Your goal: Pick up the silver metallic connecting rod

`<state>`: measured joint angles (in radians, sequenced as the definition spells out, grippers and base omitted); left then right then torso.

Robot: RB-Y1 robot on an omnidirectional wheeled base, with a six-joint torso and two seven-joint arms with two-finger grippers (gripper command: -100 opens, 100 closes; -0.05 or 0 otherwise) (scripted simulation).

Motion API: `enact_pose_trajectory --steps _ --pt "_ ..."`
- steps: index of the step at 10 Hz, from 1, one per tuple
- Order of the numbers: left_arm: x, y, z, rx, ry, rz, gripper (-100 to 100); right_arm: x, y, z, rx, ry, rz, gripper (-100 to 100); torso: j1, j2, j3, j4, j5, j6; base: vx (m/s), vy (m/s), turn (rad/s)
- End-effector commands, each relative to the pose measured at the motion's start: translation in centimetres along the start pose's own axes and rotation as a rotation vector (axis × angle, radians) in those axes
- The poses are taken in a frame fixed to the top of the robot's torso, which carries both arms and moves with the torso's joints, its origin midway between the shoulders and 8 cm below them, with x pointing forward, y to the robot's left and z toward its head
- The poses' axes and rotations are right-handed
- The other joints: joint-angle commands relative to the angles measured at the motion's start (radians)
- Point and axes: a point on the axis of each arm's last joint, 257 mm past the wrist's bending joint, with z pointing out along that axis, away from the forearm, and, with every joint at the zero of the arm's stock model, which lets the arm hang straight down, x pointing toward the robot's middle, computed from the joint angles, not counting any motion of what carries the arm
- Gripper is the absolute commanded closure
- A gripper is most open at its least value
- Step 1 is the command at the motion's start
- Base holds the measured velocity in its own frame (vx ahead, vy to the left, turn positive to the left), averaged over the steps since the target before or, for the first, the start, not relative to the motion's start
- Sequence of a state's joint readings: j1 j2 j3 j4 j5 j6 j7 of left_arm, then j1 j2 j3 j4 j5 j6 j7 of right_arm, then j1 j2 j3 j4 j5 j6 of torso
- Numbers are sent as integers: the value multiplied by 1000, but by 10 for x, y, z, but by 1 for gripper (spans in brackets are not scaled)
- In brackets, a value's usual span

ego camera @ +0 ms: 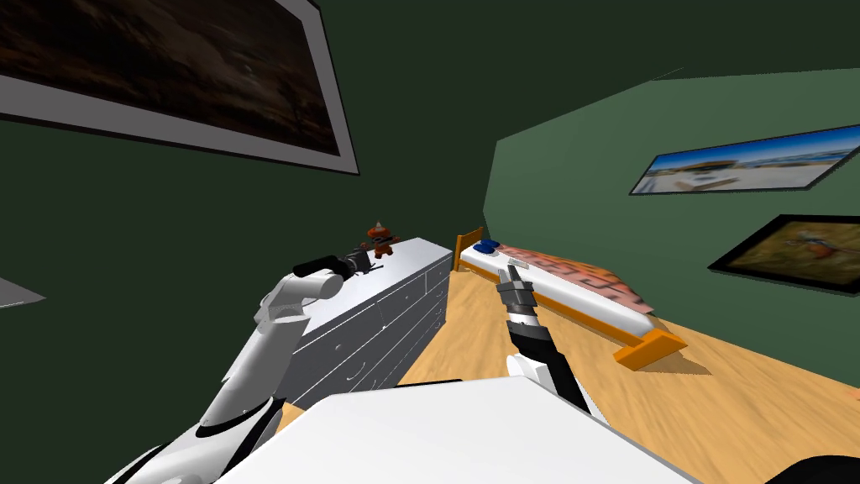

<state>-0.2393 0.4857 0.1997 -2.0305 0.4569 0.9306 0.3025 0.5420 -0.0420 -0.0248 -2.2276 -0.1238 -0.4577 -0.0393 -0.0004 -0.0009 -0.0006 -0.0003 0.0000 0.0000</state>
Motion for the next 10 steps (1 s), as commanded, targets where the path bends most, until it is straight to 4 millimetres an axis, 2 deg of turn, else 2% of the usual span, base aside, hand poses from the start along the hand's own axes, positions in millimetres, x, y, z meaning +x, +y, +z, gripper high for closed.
enact_pose_trajectory --steps 1,2,4,5,9,10 --pt "-5 7 3 -45 -12 -15 -100 0 0 0 0 0 0 0 0 0 0 0 0 0 13 -7 -28" --pt "-8 1 9 -67 -16 -44 -100 0 0 0 0 0 0 0 0 0 0 0 0 0 14 -10 -43" --pt "-11 13 8 -112 -31 -44 -100 0 0 0 0 0 0 0 0 0 0 0 0 0 10 -5 -16" --pt "-15 9 14 -138 -39 -74 -100 0 0 0 0 0 0 0 0 0 0 0 0 0 10 -6 -60" --pt "-24 22 15 -230 -74 -104 -100 0 0 0 0 0 0 0 0 0 0 0 0 0 10 -4 -32" --pt "-29 17 19 -253 -87 -135 -100 0 0 0 0 0 0 0 0 0 0 0 0 0 15 -6 -55"
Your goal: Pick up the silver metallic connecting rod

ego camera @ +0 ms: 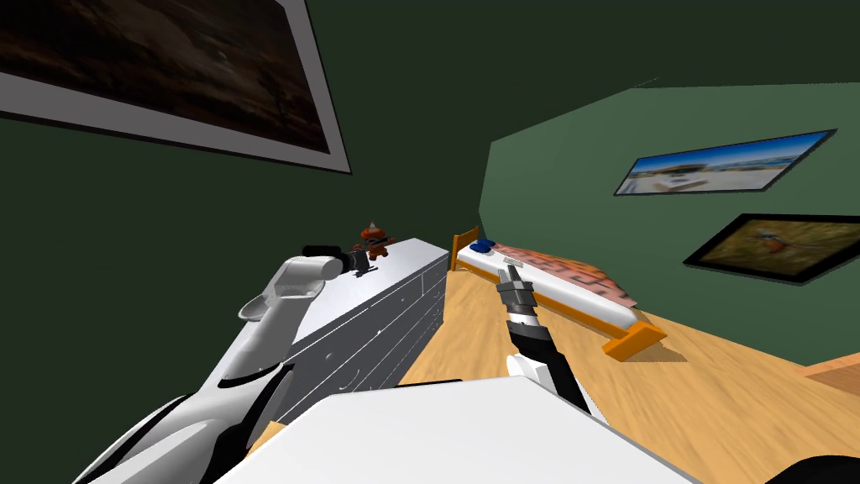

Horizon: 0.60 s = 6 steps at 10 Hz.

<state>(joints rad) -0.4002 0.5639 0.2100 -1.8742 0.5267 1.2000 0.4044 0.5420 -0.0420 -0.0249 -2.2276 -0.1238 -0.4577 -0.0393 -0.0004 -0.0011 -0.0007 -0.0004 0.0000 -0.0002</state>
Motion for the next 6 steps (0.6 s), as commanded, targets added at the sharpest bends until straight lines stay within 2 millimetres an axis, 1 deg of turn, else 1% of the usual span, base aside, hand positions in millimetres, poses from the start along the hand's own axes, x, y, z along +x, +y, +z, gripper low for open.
enact_pose_trajectory --steps 1,2,3,4,5,6 --pt "-6 5 1 -43 -19 -18 -100 0 0 0 0 0 0 0 0 0 0 0 0 0 13 -3 -36" --pt "-7 8 0 -57 -25 -18 -100 0 0 0 0 0 0 0 0 0 0 0 0 0 0 0 0" --pt "-13 5 3 -87 -42 -51 -100 0 0 0 0 0 0 0 0 1 0 0 0 0 9 -2 -82" --pt "-15 11 2 -112 -54 -51 -100 0 0 0 0 0 0 0 0 1 0 0 0 0 11 0 -33" --pt "-21 7 3 -138 -72 -85 -100 0 0 0 0 0 0 0 0 1 0 0 0 0 15 -4 -60" --pt "-24 14 2 -166 -85 -85 -100 0 0 0 0 0 0 0 0 0 0 0 0 0 13 0 -36"
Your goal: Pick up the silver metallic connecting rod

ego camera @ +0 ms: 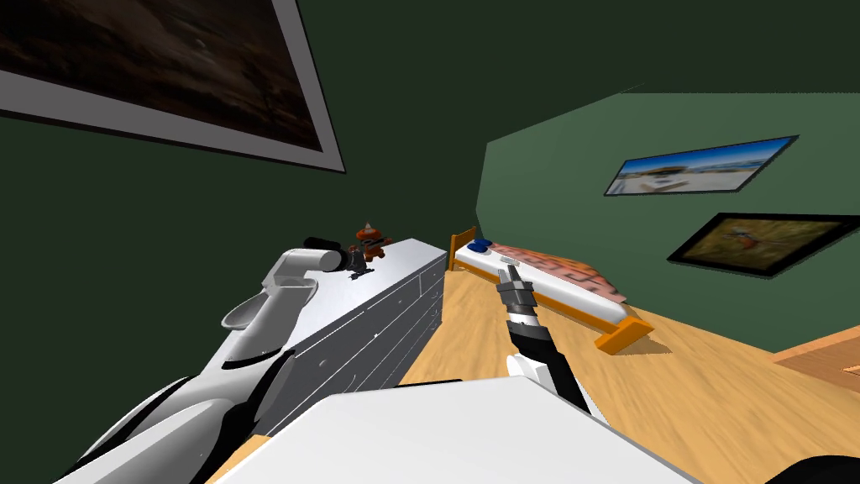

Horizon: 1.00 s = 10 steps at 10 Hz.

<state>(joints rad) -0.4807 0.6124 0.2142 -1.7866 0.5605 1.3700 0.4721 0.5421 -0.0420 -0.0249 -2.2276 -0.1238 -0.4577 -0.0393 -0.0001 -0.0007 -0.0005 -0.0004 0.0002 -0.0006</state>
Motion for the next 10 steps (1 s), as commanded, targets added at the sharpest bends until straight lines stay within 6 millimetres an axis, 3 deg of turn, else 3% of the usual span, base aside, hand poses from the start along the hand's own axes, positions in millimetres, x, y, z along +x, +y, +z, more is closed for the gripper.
enact_pose_trajectory --steps 1,10 --pt "-8 -2 1 -44 -29 -39 -100 0 0 0 0 0 0 0 0 0 0 0 0 0 14 -1 -58" --pt "-50 19 -12 -263 -188 -174 -100 0 0 0 0 0 0 0 0 0 0 0 0 0 11 1 -46"
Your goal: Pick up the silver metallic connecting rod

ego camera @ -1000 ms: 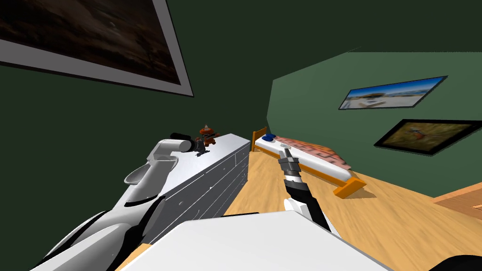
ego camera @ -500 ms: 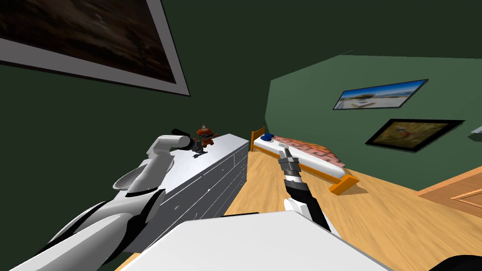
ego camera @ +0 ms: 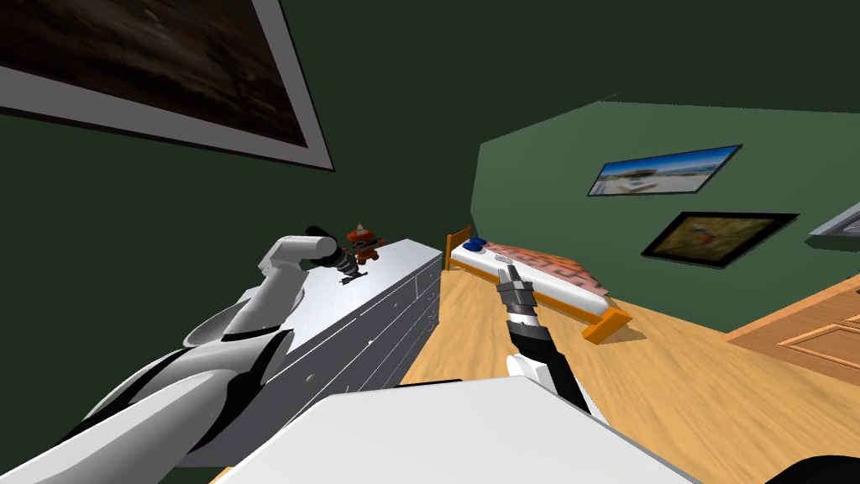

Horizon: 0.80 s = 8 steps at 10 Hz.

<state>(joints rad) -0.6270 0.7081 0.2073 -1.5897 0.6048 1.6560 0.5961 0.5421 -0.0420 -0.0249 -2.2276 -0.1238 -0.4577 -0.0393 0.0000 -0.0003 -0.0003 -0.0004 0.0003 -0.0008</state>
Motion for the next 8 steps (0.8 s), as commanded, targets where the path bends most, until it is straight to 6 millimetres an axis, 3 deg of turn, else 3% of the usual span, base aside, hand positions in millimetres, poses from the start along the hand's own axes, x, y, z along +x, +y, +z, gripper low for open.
enact_pose_trajectory --steps 1,8 --pt "-10 3 -3 -41 -36 -36 -100 0 0 0 0 0 0 0 0 0 0 0 0 0 12 1 -65" --pt "-42 21 -16 -182 -158 -133 -100 0 0 0 0 0 0 0 0 0 0 0 0 0 9 3 -38"
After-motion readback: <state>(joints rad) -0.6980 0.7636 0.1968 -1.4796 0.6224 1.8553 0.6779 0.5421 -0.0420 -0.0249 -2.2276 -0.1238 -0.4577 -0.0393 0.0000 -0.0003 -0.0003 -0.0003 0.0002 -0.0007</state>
